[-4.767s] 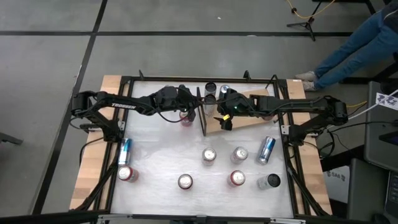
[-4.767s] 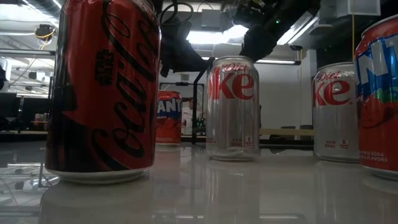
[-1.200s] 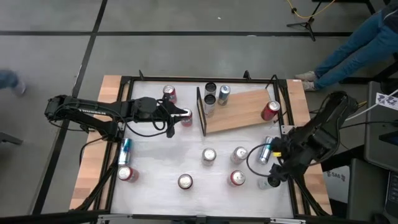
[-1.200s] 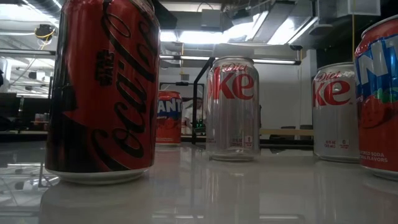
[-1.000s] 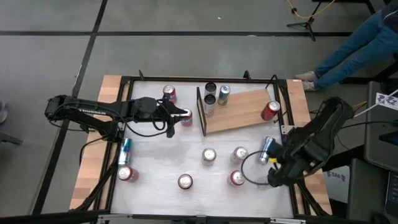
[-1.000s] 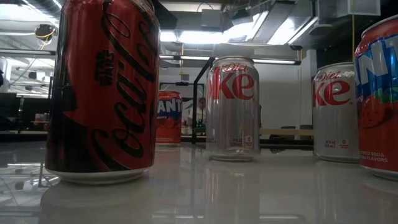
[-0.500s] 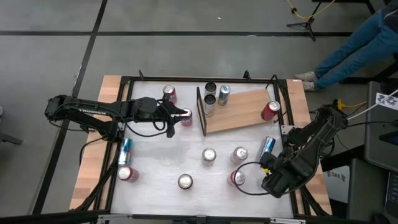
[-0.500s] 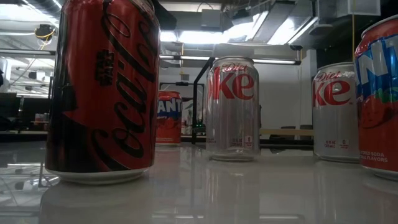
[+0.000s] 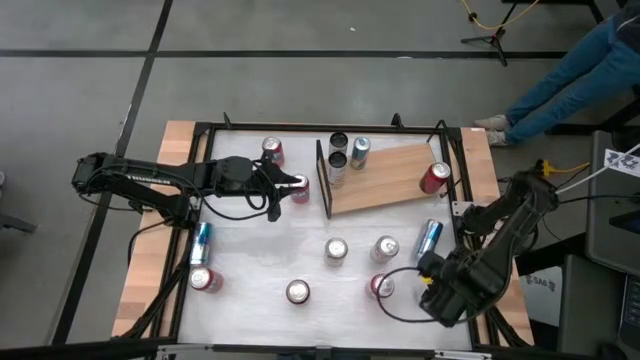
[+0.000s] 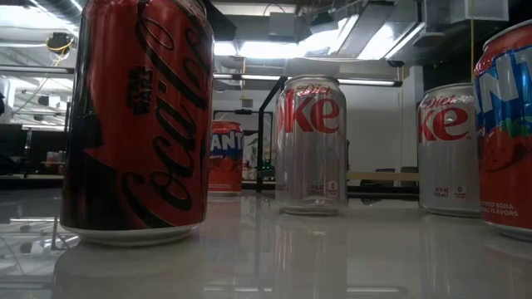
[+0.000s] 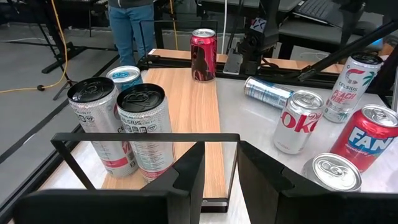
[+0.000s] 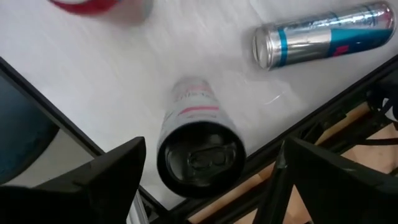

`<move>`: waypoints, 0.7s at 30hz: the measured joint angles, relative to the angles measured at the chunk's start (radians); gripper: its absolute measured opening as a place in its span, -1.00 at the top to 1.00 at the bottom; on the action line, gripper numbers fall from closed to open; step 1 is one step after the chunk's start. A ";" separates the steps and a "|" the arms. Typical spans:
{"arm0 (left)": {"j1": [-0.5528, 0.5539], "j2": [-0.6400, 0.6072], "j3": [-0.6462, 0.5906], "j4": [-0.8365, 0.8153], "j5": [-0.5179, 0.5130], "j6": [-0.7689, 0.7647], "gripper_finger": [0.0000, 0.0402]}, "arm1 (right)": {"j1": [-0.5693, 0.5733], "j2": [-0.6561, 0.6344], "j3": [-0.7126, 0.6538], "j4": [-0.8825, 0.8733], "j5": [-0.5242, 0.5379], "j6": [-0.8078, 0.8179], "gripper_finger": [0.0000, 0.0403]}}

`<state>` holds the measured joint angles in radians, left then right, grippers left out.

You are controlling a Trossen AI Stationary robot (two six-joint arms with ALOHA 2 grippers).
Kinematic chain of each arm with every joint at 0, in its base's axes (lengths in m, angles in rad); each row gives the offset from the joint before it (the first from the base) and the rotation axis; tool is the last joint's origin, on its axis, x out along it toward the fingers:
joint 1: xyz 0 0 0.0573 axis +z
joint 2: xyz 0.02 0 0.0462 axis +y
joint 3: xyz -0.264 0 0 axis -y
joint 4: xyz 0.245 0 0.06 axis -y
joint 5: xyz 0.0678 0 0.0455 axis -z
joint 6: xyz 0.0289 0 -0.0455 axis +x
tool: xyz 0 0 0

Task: Place canned beverage on shelf
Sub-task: Put the white black soda can on the shelf aligned with the other white black soda cans

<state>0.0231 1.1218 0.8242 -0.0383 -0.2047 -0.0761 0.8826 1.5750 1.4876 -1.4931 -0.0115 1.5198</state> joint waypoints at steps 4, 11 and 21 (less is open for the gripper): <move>0.000 0.000 0.000 0.000 0.000 0.000 0.58 | 0.017 0.030 0.000 0.000 0.001 0.019 -0.84; 0.000 0.000 0.000 0.000 0.000 0.000 0.58 | 0.021 0.062 0.000 0.000 0.004 0.020 -0.84; 0.000 0.000 0.000 -0.020 0.000 0.000 0.58 | 0.021 0.091 -0.029 -0.003 0.003 0.016 -0.84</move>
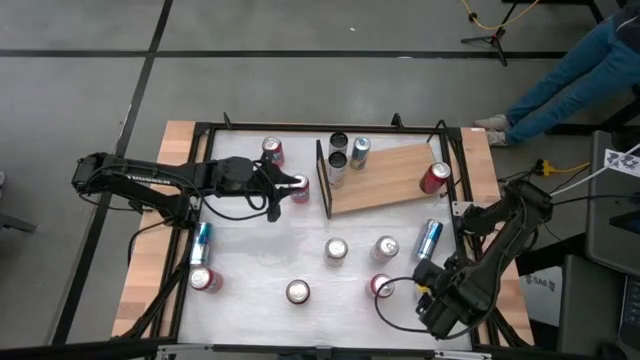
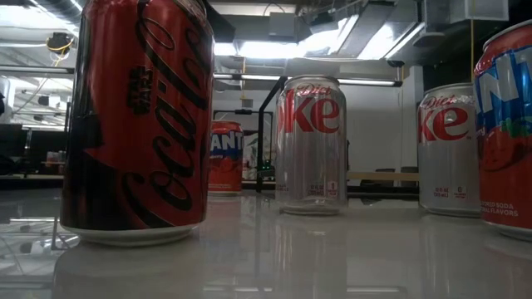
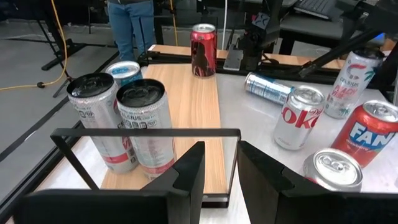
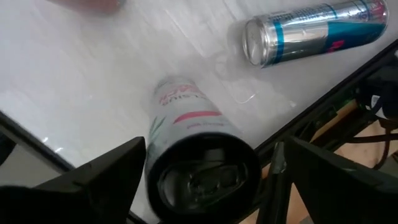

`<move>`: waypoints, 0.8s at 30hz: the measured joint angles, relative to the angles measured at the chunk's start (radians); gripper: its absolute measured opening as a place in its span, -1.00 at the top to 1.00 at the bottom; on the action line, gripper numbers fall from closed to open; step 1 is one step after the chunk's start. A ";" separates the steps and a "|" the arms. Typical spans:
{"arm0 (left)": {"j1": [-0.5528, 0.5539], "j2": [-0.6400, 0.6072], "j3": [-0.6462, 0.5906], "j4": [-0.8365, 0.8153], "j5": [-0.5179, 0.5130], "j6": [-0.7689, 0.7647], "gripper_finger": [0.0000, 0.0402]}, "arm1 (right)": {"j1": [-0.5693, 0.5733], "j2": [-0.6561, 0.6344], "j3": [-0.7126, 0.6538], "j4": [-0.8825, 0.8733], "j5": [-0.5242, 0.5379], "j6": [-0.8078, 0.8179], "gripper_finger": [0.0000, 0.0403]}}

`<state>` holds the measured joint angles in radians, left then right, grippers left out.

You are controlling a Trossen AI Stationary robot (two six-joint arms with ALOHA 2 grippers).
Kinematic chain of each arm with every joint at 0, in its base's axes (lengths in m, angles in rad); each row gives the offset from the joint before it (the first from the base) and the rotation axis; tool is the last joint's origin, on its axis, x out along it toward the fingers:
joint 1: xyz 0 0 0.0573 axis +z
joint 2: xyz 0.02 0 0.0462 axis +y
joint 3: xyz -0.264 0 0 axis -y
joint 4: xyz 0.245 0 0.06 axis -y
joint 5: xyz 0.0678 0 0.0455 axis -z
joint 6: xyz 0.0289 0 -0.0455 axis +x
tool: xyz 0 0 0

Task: Place canned beverage on shelf
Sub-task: Put the white black soda can on the shelf aligned with the other white black soda cans

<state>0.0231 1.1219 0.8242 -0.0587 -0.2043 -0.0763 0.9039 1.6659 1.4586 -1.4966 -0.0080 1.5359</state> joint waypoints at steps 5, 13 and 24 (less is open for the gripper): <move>0.000 0.000 0.000 -0.023 0.000 0.000 0.58 | 0.000 0.000 -0.052 0.008 -0.001 -0.023 -0.83; 0.000 0.000 0.000 -0.024 0.000 -0.002 0.58 | 0.000 0.000 -0.088 0.011 -0.002 -0.029 -0.83; 0.000 0.000 0.000 -0.024 0.000 -0.003 0.58 | 0.000 0.000 -0.088 0.014 -0.024 -0.029 -0.83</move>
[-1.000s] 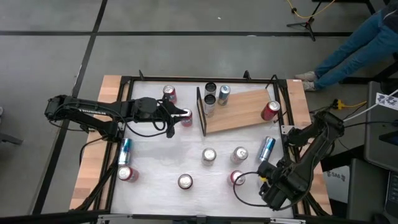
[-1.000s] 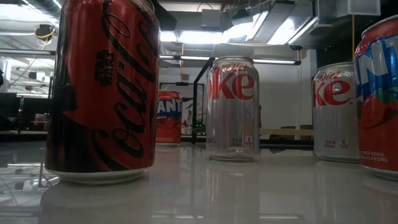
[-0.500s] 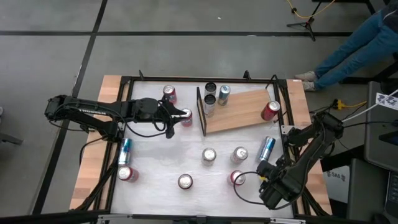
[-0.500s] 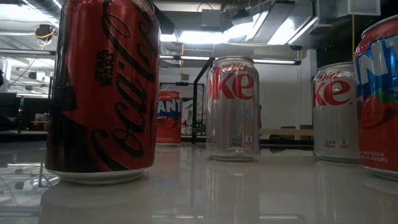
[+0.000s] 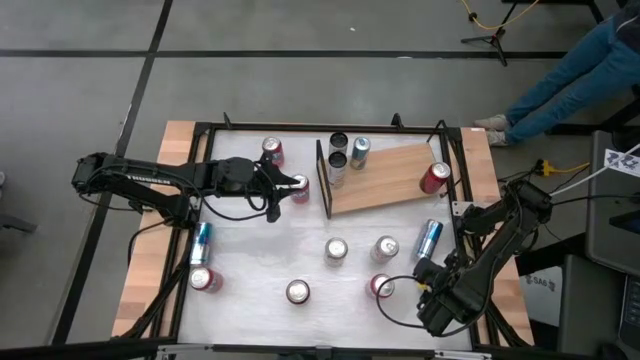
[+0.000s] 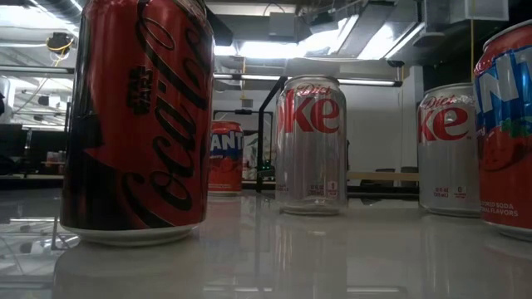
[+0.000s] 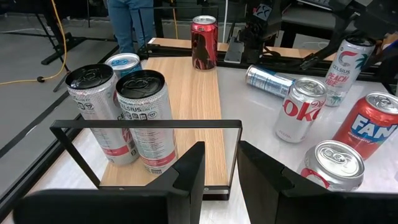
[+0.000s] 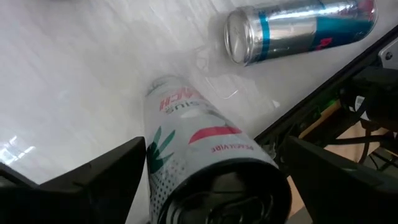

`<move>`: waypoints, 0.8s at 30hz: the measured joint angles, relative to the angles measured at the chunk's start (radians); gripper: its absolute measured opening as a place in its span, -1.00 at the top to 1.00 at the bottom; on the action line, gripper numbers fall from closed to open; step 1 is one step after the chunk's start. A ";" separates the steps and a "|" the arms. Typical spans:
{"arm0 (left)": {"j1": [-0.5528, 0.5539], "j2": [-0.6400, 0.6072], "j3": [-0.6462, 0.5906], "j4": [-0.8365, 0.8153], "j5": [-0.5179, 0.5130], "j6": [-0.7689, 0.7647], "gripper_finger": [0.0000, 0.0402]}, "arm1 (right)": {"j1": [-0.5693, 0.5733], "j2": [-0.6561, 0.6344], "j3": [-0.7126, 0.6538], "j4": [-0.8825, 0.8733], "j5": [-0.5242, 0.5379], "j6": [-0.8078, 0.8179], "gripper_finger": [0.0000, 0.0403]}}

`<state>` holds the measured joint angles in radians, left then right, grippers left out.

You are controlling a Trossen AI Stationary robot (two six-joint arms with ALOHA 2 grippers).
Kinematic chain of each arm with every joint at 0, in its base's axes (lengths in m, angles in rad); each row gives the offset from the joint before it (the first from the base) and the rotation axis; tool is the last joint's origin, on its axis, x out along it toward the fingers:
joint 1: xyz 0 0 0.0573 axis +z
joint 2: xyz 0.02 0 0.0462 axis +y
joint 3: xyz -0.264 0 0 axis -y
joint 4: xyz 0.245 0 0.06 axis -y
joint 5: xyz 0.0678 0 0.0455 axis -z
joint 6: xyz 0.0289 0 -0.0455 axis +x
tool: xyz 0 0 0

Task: Place canned beverage on shelf
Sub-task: Put the white black soda can on the shelf aligned with the other white black soda cans

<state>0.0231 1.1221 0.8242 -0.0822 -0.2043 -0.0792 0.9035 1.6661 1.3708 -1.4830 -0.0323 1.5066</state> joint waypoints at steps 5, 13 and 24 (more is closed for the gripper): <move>0.000 0.000 0.000 0.000 0.000 0.000 0.58 | -0.001 0.000 0.000 -0.002 -0.055 0.007 -0.83; 0.000 0.000 0.000 0.000 0.000 0.000 0.58 | -0.001 0.000 0.000 -0.002 -0.081 0.008 -0.83; 0.000 0.000 0.000 0.000 0.000 0.001 0.58 | 0.000 0.000 0.000 0.016 -0.058 0.008 -0.78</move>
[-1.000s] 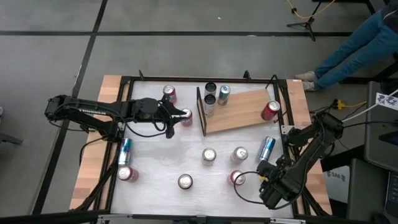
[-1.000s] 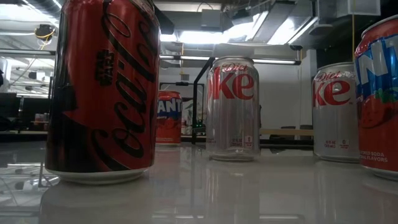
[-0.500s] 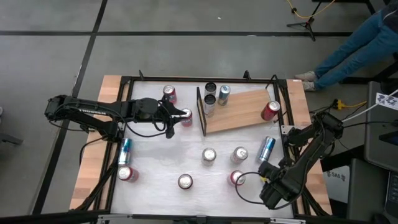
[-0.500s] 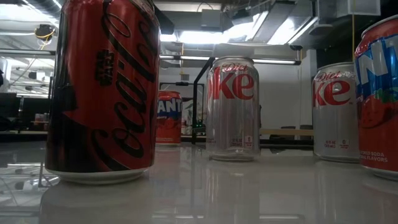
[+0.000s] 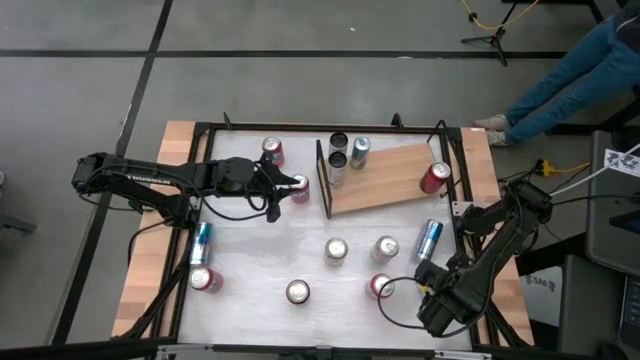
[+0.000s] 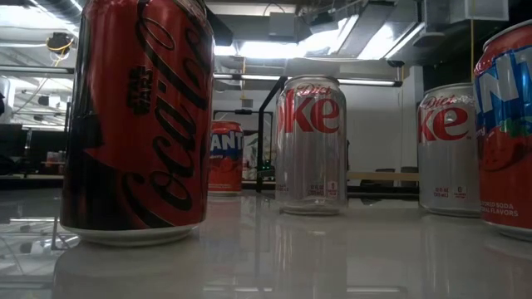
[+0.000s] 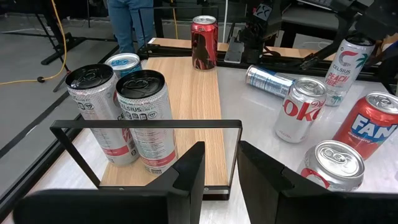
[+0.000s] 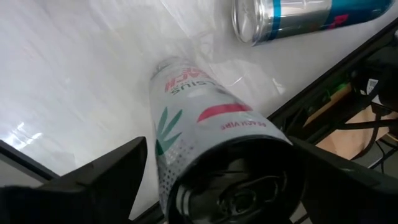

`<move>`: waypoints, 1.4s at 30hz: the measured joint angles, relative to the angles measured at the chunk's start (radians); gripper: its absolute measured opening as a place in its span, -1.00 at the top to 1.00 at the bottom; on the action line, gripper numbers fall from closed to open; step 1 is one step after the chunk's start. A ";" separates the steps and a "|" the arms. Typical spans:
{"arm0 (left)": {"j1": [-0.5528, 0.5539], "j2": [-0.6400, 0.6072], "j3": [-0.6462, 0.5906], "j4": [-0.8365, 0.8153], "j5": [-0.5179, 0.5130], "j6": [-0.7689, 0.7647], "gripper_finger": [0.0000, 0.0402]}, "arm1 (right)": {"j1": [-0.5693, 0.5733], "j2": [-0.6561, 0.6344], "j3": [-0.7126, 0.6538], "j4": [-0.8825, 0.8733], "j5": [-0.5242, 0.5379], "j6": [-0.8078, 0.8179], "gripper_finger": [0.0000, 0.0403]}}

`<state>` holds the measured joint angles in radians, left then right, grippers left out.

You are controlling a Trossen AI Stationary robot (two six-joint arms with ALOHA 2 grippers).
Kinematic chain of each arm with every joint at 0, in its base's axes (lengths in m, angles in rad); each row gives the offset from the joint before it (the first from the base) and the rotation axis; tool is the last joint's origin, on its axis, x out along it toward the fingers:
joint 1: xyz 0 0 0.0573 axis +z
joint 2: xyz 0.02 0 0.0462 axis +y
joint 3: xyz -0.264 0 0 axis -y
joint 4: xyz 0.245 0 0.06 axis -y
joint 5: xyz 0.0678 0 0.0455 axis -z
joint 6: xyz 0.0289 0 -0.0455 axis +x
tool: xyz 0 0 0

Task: Place canned beverage on shelf
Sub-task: Put the white black soda can on the shelf aligned with the other white black soda cans

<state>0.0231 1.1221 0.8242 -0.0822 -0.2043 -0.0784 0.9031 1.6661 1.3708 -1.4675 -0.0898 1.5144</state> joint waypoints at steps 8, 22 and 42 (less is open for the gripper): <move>0.000 0.000 0.000 0.000 0.000 0.000 0.58 | 0.001 -0.003 0.001 0.011 0.028 -0.001 -0.40; 0.000 0.000 0.000 0.000 0.000 0.000 0.58 | -0.001 -0.003 0.002 0.012 0.033 0.004 -0.30; 0.000 0.000 0.000 0.000 0.008 0.002 0.58 | -0.127 -0.007 0.164 -0.098 0.082 -0.189 -0.30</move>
<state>0.0227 1.1221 0.8246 -0.0822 -0.1966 -0.0761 0.7758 1.6592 1.5344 -1.5652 -0.0078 1.3250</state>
